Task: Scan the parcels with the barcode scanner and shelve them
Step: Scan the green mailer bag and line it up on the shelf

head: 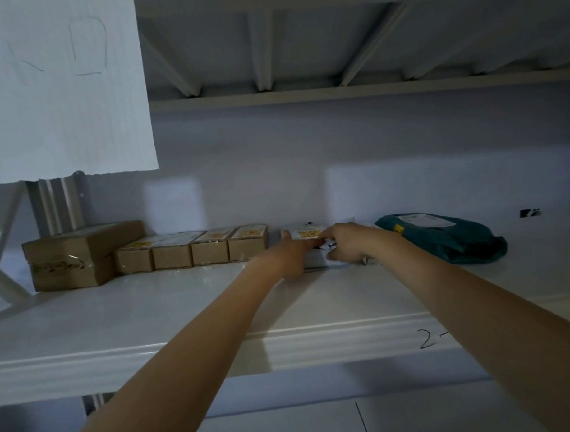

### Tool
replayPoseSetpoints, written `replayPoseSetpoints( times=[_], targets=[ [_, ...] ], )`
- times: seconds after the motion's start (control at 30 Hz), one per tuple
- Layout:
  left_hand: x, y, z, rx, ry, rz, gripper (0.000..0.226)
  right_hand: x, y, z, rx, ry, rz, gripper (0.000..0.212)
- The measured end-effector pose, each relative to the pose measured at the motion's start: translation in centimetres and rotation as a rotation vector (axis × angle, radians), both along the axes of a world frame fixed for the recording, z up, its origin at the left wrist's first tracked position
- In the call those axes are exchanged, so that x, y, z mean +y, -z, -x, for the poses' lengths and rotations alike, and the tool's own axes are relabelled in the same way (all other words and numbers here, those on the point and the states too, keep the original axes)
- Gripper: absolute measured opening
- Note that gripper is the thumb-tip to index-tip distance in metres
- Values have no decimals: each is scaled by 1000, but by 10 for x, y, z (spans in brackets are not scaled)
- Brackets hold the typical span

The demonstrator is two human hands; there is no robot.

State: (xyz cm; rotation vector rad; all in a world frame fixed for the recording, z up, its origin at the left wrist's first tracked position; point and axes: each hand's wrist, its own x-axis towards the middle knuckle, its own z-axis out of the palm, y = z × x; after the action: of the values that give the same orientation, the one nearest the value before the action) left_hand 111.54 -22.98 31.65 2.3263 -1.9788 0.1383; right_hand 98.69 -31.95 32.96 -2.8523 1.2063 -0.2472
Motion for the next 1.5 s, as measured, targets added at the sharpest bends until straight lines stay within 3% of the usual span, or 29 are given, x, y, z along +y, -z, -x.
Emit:
replayPoseSetpoints(
  times=[0.3, 0.37, 0.43, 0.53, 0.7, 0.8, 0.9, 1.0, 1.07, 1.2, 1.3, 1.33, 1.43, 1.5],
  targets=[
    [11, -9, -21, 11, 89, -25, 66, 1, -14, -8, 115, 20, 13, 53],
    [18, -19, -44, 28, 88, 42, 58, 5, -22, -13, 129, 37, 30, 49],
    [29, -33, -81, 44, 29, 167, 49, 9, -30, -26, 16, 19, 38, 50],
    [42, -41, -149, -37, -155, 209, 63, 20, -38, -55, -108, -50, 23, 59],
    [46, -25, -195, -51, -192, 43, 66, 27, -21, -99, 121, -44, 14, 64],
    [42, -18, -200, -48, -168, 27, 75, 21, -9, -108, 187, 13, -9, 85],
    [35, -20, -177, -77, -82, 52, 73, 25, -9, -105, 82, 35, -67, 77],
    [14, -25, -132, 11, 145, 114, 56, 11, -16, -85, -121, 125, -75, 70],
    [-3, -27, -99, 106, 236, 119, 52, -6, -19, -56, -147, 218, -52, 67],
    [-35, -31, -43, 139, 177, 14, 48, -62, -19, 22, -103, 489, 29, 74],
    [-43, -28, -15, 77, 79, -138, 49, -141, -3, 83, 33, 582, -40, 110],
    [-45, -28, -8, 37, 82, -145, 50, -143, 1, 97, 80, 594, -76, 111],
    [-57, -23, 13, -76, 123, -150, 60, -117, -1, 126, 138, 570, -91, 80],
    [-65, -21, 33, -92, 132, -137, 56, -121, -7, 137, 247, 518, -74, 83]
  ],
)
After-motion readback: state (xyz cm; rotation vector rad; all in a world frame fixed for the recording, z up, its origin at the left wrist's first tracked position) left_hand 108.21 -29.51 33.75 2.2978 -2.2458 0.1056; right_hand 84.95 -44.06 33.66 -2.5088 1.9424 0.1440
